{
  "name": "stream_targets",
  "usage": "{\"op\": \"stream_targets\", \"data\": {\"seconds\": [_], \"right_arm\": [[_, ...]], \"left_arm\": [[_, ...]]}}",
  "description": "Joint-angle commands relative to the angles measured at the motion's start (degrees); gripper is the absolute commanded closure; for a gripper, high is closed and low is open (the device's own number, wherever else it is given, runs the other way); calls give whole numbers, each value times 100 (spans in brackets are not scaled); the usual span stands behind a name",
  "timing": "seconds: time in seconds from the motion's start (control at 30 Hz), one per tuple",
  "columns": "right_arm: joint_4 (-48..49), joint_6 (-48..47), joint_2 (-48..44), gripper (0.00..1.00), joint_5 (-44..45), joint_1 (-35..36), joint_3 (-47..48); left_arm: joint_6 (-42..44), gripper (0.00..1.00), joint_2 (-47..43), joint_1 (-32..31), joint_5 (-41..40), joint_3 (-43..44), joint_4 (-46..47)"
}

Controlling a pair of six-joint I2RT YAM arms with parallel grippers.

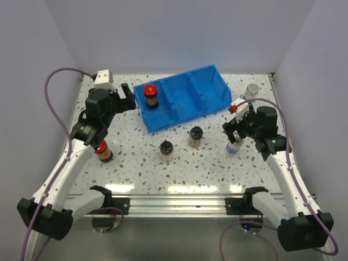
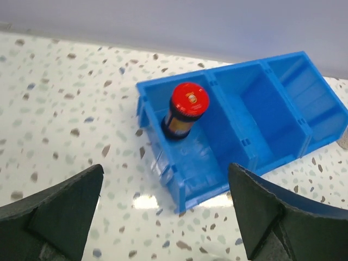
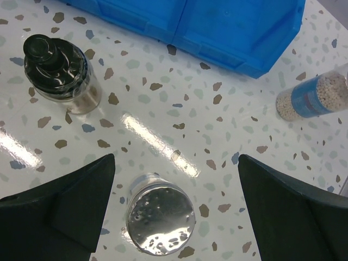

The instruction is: Organize the condiment bottles

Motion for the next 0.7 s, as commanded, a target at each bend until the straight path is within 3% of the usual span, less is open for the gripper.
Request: {"op": "stream_targets", "data": {"seconds": [0.0,0.17,0.33,0.5,0.67], "right_arm": [[119,-62,-91,1,-42,15,-11],[119,-44,-65,1,-77,15,7],[128,-18,-65,1,-51,24,-2],[137,0,-74,1,2,15,-11],[154,8,-82,1,29,24,-11]], "left_arm": [[-1206,0,-699,64,-1165,-491,-1235],[-3515,0,-1360,73,-2667,-545,-3849],[-4573,0,-1308,64,-2872,-352,-5295],[-5005,0,-1237,73,-2802,-745,-5676],[-4945,0,-1044,108,-2766,-1221,-5159]]}}
